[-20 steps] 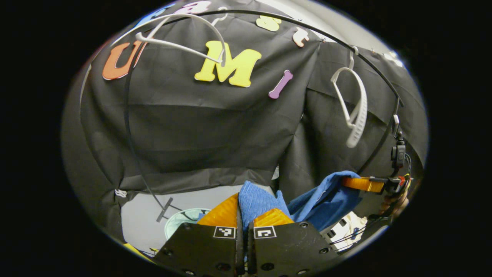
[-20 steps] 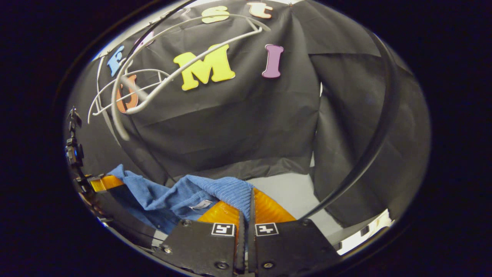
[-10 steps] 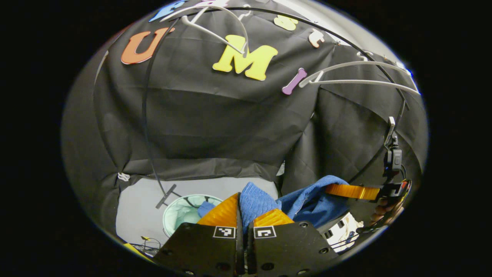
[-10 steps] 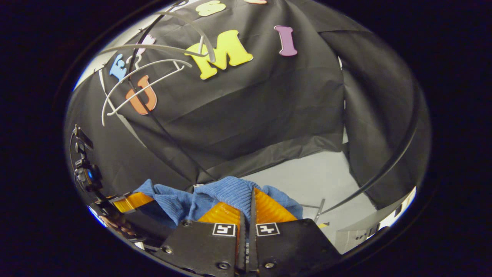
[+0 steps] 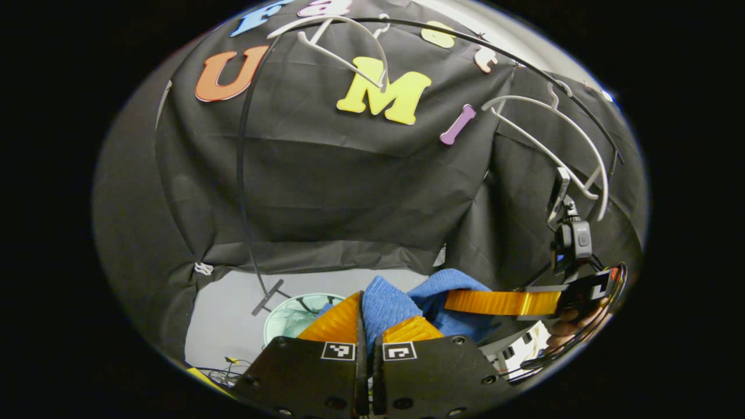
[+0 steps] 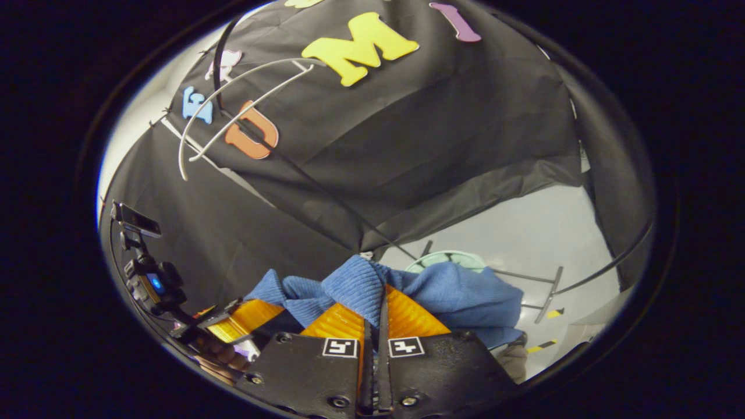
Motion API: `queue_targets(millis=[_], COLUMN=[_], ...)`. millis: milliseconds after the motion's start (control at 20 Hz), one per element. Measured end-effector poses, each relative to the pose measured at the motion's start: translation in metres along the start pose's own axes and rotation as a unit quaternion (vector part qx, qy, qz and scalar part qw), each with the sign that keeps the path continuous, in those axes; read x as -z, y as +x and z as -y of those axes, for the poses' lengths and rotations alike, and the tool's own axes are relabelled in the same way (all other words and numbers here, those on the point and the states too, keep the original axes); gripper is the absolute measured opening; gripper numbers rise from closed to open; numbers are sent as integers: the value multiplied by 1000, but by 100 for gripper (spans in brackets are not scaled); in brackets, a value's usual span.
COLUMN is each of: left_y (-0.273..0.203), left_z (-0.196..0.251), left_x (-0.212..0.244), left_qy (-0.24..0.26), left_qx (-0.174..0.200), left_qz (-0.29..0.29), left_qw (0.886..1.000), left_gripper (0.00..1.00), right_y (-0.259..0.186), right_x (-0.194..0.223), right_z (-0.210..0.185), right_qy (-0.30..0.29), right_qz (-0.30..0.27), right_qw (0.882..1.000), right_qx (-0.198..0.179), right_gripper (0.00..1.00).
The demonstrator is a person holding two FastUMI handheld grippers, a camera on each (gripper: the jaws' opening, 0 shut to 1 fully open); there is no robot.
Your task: Grasp the clothes on the hanger with both hands and then place them into the laundry hamper below.
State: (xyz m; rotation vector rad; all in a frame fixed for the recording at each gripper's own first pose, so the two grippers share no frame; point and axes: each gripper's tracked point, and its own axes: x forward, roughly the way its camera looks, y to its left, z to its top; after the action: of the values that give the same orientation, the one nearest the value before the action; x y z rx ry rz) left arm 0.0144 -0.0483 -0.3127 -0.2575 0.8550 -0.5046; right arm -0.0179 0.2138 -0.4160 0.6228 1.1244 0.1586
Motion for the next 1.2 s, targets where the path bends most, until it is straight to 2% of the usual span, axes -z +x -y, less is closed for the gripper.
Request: queue_targets(millis=[50, 100, 150, 400, 550, 700, 900, 950, 1000, 1050, 1100, 1150, 1200], left_y=[0, -4, -5, -16, -24, -37, -56, -56, -53, -47, -39, -30, -23], left_z=[-2, -5, -7, -10, -18, -15, -10, -7, -7, -9, -12, -18, -20], left_x=[-4, -8, -14, -40, -61, -85, -116, -119, -115, -106, -95, -85, -75], left_qy=[0, 1, 2, 22, 33, 33, 61, 66, 65, 61, 57, 51, 43], left_qx=[-1, -3, -5, -14, -26, -25, -19, -15, -14, -16, -18, -24, -25], left_qz=[3, 7, 10, 34, 51, 74, 108, 113, 107, 97, 86, 75, 65], left_qw=[1000, 1000, 1000, 999, 998, 996, 992, 991, 992, 993, 994, 996, 997], left_gripper=[3, 8, 4, 4, 3, 4, 4, 4, 8, 3, 8, 4, 4], right_y=[7, 13, 16, 28, 30, 21, 4, 4, 8, 14, 21, 30, 41], right_x=[-1, -3, -4, -7, -15, -32, -51, -55, -58, -55, -53, -49, -44], right_z=[-11, -21, -29, -79, -99, -126, -157, -154, -144, -130, -112, -92, -70], right_qy=[7, 9, 7, 12, 22, 34, 24, 12, 10, 9, 8, 1, -8], right_qz=[-6, -13, -17, -56, -57, -58, -38, -32, -29, -30, -28, -30, -33], right_qw=[1000, 1000, 999, 992, 988, 981, 973, 975, 978, 982, 986, 991, 994], right_qx=[-14, -26, -36, -114, -144, -184, -225, -222, -206, -185, -163, -134, -101], right_gripper=[7, 7, 7, 7, 6, 6, 6, 6, 6, 6, 6, 7, 6])
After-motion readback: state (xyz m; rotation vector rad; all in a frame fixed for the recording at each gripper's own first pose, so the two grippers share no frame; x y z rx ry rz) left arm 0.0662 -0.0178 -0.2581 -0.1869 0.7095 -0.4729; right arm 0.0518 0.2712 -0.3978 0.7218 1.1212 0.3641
